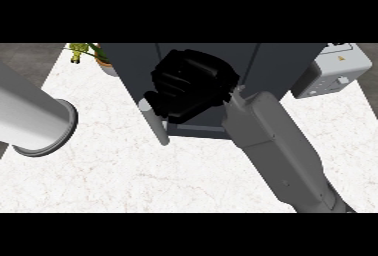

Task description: Pick up the bottled water, place it into the cabinet and close the cabinet

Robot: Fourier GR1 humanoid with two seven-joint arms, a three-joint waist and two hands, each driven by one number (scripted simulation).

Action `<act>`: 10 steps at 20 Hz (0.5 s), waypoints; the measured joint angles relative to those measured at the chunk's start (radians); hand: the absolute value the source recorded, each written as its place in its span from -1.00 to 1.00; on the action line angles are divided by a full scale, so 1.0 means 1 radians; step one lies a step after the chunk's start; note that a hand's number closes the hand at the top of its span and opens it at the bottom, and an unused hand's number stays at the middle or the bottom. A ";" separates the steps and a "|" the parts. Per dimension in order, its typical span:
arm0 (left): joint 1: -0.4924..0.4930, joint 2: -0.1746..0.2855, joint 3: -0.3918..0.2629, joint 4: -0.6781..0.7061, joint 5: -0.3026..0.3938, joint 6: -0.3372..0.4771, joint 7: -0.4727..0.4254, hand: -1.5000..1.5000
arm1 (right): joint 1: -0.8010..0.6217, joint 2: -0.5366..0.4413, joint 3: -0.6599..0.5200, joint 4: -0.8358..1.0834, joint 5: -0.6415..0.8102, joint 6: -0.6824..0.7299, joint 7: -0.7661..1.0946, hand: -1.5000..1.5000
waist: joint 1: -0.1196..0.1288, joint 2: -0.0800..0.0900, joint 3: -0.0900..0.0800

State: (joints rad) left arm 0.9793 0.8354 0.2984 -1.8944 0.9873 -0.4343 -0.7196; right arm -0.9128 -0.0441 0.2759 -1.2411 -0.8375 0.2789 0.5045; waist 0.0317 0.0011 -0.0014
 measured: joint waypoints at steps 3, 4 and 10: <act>-0.006 -0.023 0.015 0.013 -0.003 -0.026 0.019 -1.00 | -0.018 -0.003 -0.011 0.043 0.048 0.037 -0.052 1.00 | -0.001 -0.001 0.000; -0.011 -0.034 0.011 0.006 -0.008 -0.022 0.026 -1.00 | -0.024 -0.004 -0.014 0.057 0.063 0.052 -0.071 1.00 | -0.001 -0.002 -0.001; -0.016 -0.074 0.024 -0.014 -0.025 -0.035 0.061 -1.00 | -0.058 0.011 -0.017 0.120 0.149 0.097 -0.158 -1.00 | 0.002 -0.006 -0.003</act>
State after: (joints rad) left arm 0.9635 0.7609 0.3227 -1.9085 0.9621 -0.4689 -0.6584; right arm -0.9712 -0.0329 0.2588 -1.1213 -0.6888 0.3757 0.3467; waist 0.0338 -0.0051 -0.0045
